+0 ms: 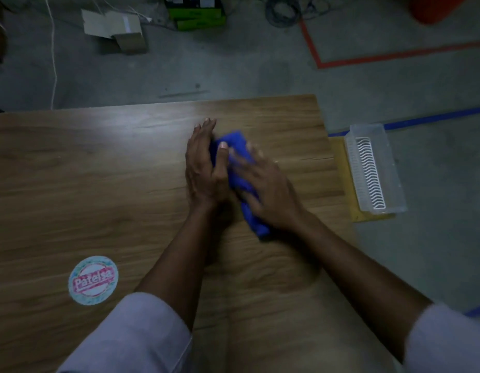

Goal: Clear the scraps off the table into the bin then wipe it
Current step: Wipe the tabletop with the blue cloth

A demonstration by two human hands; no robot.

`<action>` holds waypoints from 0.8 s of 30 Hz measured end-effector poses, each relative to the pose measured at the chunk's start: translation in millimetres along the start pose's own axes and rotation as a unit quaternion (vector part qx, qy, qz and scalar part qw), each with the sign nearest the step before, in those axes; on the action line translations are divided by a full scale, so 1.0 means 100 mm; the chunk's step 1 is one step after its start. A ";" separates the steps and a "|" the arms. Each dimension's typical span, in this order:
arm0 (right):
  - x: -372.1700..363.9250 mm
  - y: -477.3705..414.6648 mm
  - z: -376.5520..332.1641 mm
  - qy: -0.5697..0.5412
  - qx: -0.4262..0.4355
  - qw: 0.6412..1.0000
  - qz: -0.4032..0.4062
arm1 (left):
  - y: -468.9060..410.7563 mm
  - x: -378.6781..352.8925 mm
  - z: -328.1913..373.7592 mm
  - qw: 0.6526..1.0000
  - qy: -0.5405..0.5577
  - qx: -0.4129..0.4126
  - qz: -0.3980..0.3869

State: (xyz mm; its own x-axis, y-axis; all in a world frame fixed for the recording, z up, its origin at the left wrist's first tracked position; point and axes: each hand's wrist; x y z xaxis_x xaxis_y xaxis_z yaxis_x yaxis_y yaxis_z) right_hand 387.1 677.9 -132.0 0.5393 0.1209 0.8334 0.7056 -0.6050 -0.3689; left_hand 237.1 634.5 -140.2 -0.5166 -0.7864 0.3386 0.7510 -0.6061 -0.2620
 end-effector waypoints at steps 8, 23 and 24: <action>0.08 -0.47 0.57 0.020 -0.078 0.997 0.010 | 0.03 0.09 0.04 0.997 0.019 0.071 -0.019; 0.25 0.42 0.11 -0.033 -0.004 0.999 -0.033 | 1.05 1.14 -0.17 0.982 -0.164 -0.054 -0.080; 0.24 0.32 0.16 -0.011 -0.075 0.997 -0.003 | 1.13 1.20 -0.16 0.981 -0.171 -0.063 -0.069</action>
State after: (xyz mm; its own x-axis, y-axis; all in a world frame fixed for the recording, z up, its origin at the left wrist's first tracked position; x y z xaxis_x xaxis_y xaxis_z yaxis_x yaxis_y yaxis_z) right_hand 430.2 673.7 -130.4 0.5459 0.1419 0.8257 0.6340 -0.7143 -0.2964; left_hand 253.2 469.8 -143.8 -0.4259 -0.6226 0.6565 0.6151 -0.7314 -0.2946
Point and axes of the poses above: each hand's wrist, its own y-axis away from the middle knuckle, its own x-axis out of the back of the hand, z = x × y, and after that the axes turned 14 degrees about z, right-handed
